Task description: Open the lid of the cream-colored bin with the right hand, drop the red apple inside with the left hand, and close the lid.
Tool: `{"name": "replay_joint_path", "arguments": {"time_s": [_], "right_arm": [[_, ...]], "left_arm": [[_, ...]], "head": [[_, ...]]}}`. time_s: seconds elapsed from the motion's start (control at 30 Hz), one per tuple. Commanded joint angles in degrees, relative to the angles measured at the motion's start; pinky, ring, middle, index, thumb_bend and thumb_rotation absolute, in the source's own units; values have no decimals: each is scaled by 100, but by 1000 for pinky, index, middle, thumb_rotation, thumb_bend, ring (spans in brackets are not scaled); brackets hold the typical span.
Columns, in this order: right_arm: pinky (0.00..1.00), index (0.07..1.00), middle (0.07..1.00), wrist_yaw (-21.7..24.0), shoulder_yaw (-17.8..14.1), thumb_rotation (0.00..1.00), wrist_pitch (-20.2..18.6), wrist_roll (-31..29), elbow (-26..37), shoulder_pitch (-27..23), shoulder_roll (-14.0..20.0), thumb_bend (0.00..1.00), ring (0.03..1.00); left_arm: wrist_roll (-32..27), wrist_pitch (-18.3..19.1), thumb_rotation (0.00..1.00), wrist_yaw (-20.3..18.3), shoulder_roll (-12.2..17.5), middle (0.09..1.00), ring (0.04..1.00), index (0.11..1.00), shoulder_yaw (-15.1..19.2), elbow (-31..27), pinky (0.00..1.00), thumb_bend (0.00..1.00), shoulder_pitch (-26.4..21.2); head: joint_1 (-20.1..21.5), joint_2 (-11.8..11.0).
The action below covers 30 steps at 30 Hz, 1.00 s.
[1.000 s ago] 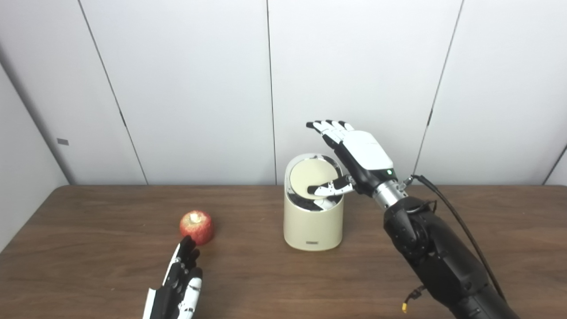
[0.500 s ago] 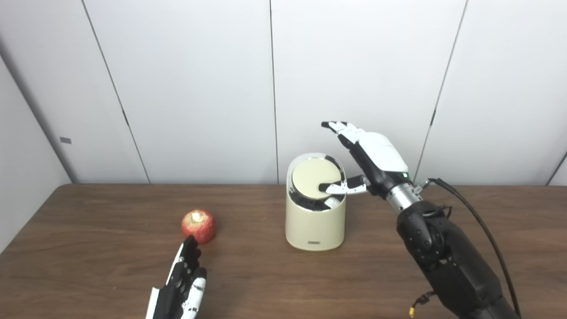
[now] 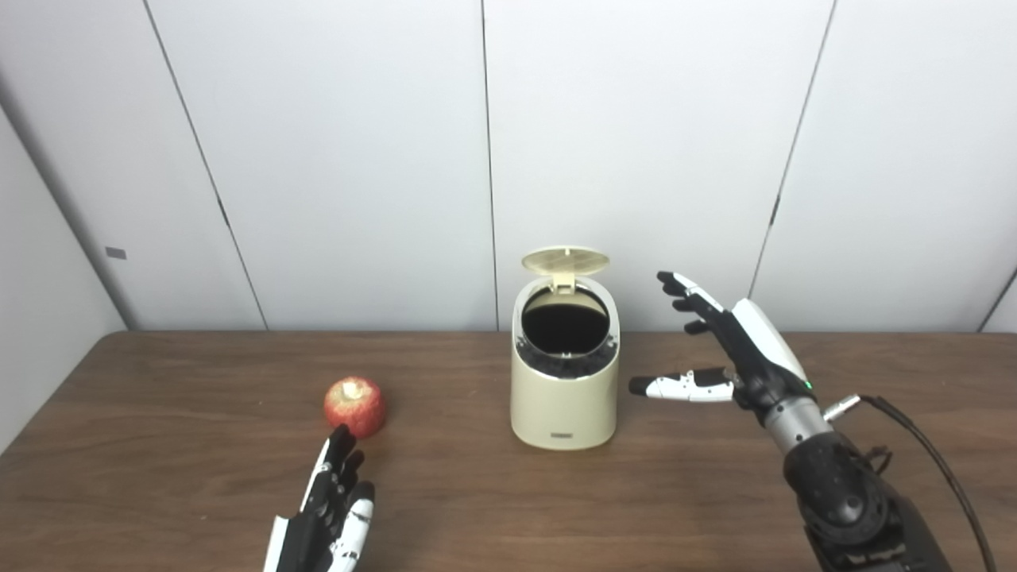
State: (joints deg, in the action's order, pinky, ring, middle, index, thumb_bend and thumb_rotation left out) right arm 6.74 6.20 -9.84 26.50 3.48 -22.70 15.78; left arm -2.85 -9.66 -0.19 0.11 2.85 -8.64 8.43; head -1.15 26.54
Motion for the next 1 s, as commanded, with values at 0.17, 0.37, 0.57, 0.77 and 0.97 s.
{"name": "replay_joint_path", "arguments": {"time_s": [0.17, 0.37, 0.57, 0.77, 0.97], "right_arm": [[862, 920, 922, -34, -384, 448, 27, -560, 681, 519, 31, 665, 915], [858, 922, 923, -182, -514, 546, -37, -798, 1013, 1139, -268, 621, 898], [832, 911, 903, -366, -718, 635, -114, -1470, 1354, 1815, -1022, 626, 879], [971, 979, 975, -287, -1009, 765, 105, -2600, 1278, 2095, -1501, 484, 966], [1000, 1000, 1000, -362, -918, 957, 849, -2540, 884, 2219, -1472, 552, 1000]], "left_arm": [[-113, 6, 487, -31, -4, 986, 971, 1000, 9, 170, 999, 228, 81], [-255, 60, 441, -64, 66, 989, 977, 1000, 79, 159, 1000, 201, 59], [-277, 111, 448, -132, 224, 993, 977, 1000, 121, 133, 1000, 246, 65], [-347, 168, 454, -154, 304, 997, 982, 1000, 130, 62, 1000, 255, 98], [-307, 152, 423, -153, 349, 1000, 981, 1000, 97, 21, 1000, 234, 117]], "head": [[102, 37], [370, 109], [548, 126], [577, 188], [546, 260]]}}
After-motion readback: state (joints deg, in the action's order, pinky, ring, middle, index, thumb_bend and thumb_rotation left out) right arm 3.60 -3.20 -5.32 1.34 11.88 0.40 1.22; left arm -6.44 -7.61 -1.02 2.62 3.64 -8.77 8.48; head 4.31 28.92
